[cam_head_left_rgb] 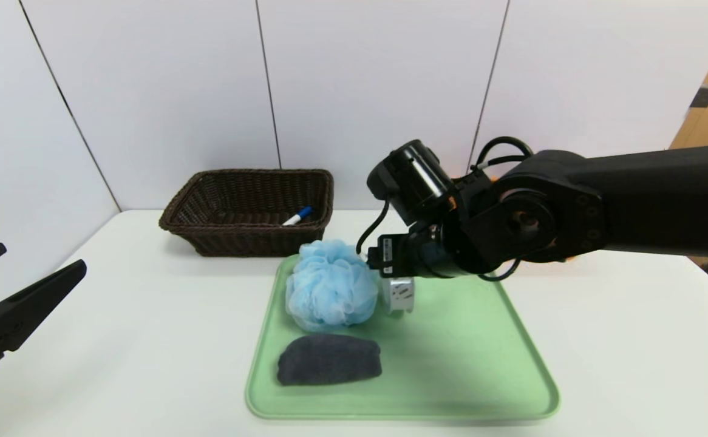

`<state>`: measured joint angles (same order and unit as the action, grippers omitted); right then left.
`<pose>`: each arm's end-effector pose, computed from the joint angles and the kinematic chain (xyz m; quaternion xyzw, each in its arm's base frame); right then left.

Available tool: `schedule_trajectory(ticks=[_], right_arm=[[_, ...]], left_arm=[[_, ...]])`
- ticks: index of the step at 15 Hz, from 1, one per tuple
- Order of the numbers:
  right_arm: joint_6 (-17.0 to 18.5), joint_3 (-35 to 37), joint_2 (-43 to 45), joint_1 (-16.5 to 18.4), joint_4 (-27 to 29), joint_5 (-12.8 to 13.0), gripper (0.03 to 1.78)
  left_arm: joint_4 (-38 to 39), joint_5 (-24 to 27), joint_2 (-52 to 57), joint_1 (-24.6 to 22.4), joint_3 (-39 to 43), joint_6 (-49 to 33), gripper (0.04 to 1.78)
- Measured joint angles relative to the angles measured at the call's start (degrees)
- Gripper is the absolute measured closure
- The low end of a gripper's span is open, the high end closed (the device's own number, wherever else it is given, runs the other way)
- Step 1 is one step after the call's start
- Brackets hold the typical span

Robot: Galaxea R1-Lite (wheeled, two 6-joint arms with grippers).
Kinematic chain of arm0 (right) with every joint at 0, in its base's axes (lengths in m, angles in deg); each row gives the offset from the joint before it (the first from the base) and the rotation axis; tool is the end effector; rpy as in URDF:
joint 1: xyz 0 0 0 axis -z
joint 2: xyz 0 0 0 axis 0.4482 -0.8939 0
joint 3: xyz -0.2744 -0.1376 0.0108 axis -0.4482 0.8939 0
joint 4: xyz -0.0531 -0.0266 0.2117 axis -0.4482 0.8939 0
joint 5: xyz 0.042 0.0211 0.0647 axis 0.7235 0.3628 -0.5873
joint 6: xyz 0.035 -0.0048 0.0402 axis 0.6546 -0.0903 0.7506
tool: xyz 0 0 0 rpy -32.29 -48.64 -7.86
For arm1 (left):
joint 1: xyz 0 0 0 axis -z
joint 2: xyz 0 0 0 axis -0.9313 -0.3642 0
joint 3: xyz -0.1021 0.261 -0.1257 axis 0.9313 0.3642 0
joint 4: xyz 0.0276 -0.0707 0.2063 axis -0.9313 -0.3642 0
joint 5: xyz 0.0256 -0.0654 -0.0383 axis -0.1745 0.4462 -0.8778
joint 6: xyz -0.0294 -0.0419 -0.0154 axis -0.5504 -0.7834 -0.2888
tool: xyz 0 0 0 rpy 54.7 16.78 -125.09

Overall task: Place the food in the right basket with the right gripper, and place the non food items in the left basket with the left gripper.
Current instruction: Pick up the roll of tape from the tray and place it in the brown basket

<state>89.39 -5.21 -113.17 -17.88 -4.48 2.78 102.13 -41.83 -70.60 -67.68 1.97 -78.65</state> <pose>0.3251 0.2883 0.1715 0.0006 0.3727 0.0620 0.9259 0.1401 -0.0127 0.2142 -0.0029 -0.0078 -0.1050 0.9944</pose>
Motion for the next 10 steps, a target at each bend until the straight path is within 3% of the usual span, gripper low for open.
schedule_trajectory(ticks=[6,10], right_arm=[[1.4,0.9,-2.2,0.3,-1.7,0.2,0.12],[0.8,1.5,-2.4,0.5,-3.5,0.1,0.74]], left_arm=[[0.1,0.0,0.1,0.0,0.0,-0.1,0.13],[0.0,0.0,0.1,0.0,0.0,-0.1,0.13]])
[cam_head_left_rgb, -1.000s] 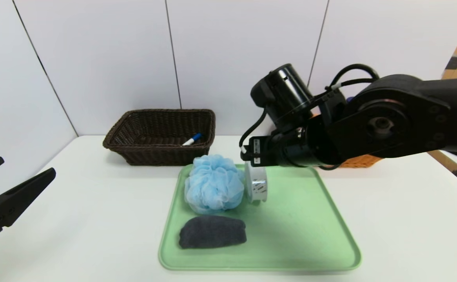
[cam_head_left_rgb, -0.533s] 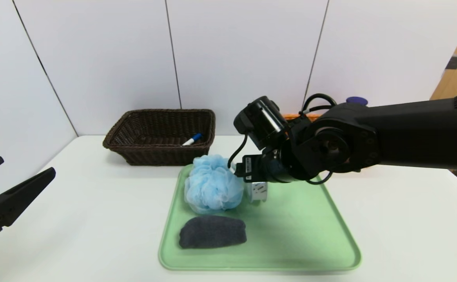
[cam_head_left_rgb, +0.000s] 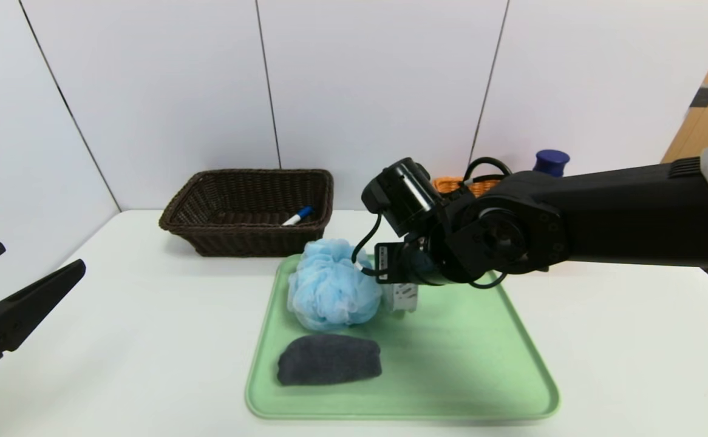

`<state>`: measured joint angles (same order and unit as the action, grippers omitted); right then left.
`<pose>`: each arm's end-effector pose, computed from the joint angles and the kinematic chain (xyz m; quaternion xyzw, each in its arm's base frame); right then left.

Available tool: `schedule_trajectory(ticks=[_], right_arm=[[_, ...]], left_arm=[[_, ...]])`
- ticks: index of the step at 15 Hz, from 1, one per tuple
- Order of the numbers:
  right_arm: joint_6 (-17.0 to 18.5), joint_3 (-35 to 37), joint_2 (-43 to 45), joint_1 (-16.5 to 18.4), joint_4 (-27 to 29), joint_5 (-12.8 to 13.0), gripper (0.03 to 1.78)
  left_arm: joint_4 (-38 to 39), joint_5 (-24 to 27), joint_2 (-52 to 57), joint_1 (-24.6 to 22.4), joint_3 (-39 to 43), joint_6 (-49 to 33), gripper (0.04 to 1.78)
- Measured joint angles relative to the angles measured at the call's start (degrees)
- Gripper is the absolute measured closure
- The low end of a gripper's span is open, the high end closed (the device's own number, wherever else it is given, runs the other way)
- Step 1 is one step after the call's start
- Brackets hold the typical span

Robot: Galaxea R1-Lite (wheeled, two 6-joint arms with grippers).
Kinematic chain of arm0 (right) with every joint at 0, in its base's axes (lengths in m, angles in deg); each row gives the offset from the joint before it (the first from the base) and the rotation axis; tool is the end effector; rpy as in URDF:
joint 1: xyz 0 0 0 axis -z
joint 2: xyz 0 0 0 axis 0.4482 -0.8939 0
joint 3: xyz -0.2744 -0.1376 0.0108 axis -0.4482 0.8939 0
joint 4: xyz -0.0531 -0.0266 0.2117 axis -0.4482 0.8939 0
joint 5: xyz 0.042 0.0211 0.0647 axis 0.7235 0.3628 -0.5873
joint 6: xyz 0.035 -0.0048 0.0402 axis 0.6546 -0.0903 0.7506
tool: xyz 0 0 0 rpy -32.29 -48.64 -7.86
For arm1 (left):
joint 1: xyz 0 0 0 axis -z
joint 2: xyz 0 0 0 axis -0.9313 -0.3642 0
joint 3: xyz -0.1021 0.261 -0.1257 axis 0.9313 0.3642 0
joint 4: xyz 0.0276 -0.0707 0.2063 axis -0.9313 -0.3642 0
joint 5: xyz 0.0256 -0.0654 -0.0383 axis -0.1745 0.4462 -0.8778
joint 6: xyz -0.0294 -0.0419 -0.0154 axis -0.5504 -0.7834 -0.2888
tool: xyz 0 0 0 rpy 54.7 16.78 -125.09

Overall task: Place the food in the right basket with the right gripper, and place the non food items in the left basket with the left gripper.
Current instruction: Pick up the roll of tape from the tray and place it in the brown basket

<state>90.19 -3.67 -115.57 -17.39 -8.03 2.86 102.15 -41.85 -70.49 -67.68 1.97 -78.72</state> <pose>0.3346 0.2922 0.1501 0.0064 0.3751 0.0540 0.9254 0.1397 -0.0127 0.2145 -0.0034 -0.0088 -0.1049 0.9944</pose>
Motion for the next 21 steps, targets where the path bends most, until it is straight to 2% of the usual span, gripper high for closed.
schedule_trajectory(ticks=[3,4,8,11,15,17,21], right_arm=[[-0.2,0.3,0.0,0.0,0.0,0.0,1.06],[-0.2,0.4,0.0,0.0,0.0,0.0,1.25],[-1.8,0.0,0.9,0.1,-0.4,0.2,1.24],[-6.4,-1.3,3.2,0.1,-0.5,0.2,1.24],[-13.0,-8.2,5.5,-0.1,-1.8,0.0,1.24],[-17.2,-11.4,4.8,-0.3,-6.7,-0.1,1.24],[-25.8,-15.5,-0.8,-0.9,-21.6,-0.3,1.24]], left_arm=[[0.0,0.0,0.0,0.0,0.0,0.0,0.13],[0.0,0.0,0.0,0.0,0.1,0.0,0.13],[0.0,0.0,0.0,0.0,0.4,-0.1,0.13],[0.1,0.0,0.0,0.0,0.7,0.0,0.13],[0.1,0.0,-0.1,0.0,0.8,-0.1,0.13],[0.3,0.0,-0.1,0.0,0.8,-0.1,0.13],[0.4,0.0,-0.1,0.0,1.2,-0.4,0.13]])
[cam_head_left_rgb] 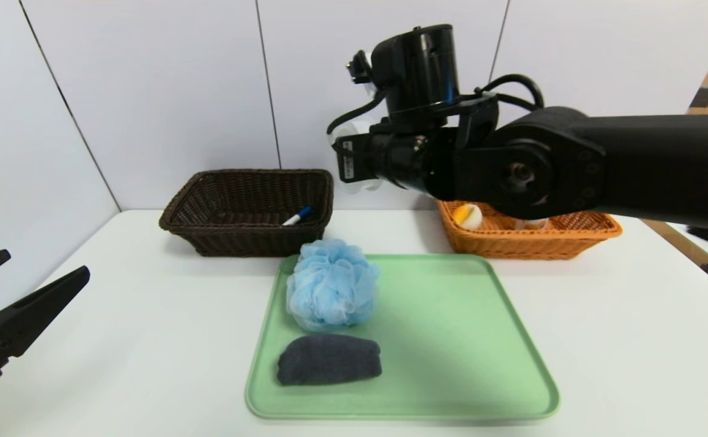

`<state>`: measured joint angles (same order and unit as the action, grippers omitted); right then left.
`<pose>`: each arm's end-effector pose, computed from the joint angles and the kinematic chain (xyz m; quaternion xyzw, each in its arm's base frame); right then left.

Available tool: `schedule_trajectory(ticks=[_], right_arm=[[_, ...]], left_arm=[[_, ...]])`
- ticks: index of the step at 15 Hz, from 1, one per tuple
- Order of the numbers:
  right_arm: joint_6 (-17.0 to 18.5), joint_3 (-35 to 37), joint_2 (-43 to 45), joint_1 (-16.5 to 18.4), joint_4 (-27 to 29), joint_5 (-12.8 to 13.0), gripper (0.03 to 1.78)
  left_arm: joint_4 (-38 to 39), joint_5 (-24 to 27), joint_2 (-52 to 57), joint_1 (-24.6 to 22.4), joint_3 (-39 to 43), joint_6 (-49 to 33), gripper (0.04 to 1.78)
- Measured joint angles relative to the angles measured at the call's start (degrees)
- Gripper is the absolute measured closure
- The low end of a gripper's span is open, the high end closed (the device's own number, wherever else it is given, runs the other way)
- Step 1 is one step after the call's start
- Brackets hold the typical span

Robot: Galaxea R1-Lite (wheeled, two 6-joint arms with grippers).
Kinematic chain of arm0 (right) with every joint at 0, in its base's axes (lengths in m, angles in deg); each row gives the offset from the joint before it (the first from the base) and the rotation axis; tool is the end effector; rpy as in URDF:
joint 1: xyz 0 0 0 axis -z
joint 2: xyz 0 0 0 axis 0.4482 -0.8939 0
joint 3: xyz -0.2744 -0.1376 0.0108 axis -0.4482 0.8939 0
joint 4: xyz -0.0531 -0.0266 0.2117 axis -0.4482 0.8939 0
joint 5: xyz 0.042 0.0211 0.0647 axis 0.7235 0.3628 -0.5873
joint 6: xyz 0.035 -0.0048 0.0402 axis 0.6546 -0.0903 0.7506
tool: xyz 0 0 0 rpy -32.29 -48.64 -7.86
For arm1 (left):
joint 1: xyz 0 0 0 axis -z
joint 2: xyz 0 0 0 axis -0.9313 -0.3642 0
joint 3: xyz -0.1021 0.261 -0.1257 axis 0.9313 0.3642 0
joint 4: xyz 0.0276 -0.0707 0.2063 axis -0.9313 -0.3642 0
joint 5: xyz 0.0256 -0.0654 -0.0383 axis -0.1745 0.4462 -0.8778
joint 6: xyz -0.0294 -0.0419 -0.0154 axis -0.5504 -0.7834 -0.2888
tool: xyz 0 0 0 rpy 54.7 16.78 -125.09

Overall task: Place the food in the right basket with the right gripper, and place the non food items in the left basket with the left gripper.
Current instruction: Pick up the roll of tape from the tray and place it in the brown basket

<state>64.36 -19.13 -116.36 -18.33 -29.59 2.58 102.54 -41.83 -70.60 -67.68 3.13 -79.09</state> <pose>0.3613 0.3295 0.2722 -0.0266 0.1046 0.1717 0.9792 0.1399 -0.0127 0.2080 -0.0073 -0.0008 -0.1050 0.9944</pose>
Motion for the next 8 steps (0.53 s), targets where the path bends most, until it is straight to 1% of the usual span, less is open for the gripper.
schedule_trajectory(ticks=[2,3,5,8], right_arm=[[-3.7,-0.9,-3.6,-0.8,-6.8,0.0,1.24],[-4.9,-1.3,-5.5,-1.1,-9.6,0.0,1.24],[-5.8,-3.3,-9.2,-1.6,-13.3,0.1,1.24],[-7.4,-4.7,-13.3,-2.3,-17.2,0.1,1.24]], left_arm=[[0.0,0.0,0.0,0.0,0.4,0.0,0.13],[0.0,0.0,0.0,0.0,0.4,0.0,0.13],[0.0,0.0,0.0,0.0,0.8,-0.1,0.13],[0.0,0.0,0.0,0.0,1.3,-0.1,0.13]])
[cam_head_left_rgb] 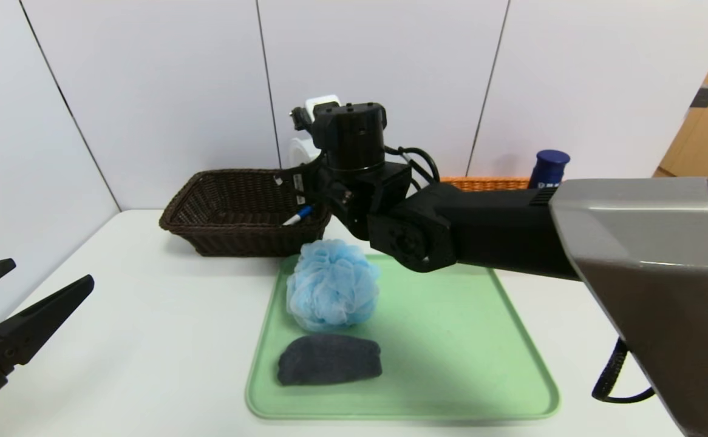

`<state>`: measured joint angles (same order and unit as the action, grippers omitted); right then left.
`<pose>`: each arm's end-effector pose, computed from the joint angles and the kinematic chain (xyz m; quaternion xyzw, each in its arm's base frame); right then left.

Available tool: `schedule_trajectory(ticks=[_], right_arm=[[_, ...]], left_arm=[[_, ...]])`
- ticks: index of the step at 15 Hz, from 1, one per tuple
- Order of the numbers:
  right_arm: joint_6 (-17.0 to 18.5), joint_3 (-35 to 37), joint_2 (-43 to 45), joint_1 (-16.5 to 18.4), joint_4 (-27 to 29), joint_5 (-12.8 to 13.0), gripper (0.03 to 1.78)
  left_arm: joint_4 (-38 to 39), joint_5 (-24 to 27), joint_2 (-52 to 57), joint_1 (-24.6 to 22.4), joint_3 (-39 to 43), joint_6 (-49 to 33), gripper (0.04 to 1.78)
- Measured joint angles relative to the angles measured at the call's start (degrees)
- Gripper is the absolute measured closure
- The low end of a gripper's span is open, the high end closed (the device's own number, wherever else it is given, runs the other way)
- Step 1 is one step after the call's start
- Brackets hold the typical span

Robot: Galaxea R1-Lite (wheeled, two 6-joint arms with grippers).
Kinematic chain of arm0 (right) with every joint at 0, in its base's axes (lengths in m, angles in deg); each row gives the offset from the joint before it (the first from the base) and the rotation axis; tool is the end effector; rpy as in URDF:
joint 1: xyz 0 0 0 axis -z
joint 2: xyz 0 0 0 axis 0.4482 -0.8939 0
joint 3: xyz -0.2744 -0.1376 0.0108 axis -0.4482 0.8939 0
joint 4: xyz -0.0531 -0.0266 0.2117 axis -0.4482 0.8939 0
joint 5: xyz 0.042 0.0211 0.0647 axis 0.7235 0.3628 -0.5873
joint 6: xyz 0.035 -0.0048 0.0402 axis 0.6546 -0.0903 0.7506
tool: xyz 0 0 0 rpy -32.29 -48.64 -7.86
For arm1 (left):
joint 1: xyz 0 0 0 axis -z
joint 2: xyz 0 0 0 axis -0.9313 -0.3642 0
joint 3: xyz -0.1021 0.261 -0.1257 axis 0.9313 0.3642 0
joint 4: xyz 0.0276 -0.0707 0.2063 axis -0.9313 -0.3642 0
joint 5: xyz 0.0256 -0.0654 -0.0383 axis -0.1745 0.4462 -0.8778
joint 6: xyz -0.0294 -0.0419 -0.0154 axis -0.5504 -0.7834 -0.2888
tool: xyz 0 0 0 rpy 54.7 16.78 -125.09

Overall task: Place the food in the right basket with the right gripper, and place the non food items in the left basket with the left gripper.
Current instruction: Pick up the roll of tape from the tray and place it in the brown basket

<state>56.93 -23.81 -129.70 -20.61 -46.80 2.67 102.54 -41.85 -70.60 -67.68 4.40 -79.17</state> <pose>0.3914 0.3905 0.2171 -0.0484 0.0312 0.1965 0.9788 0.1395 -0.0127 0.2002 -0.0090 0.0103 -0.1048 0.9944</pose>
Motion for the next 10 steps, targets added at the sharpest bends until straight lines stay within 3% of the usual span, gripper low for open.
schedule_trajectory(ticks=[5,7,10], right_arm=[[-5.6,-0.2,-4.3,0.0,-6.2,-0.1,1.24],[-5.9,-0.2,-5.1,0.1,-6.0,-0.1,1.24],[-6.4,-0.2,-6.0,1.0,-7.7,0.4,0.94]], left_arm=[[0.0,0.0,-0.1,0.0,0.1,-0.1,0.13],[0.0,0.0,-0.3,0.0,0.2,-0.1,0.13],[0.0,0.0,-0.4,0.0,0.4,-0.1,0.13]])
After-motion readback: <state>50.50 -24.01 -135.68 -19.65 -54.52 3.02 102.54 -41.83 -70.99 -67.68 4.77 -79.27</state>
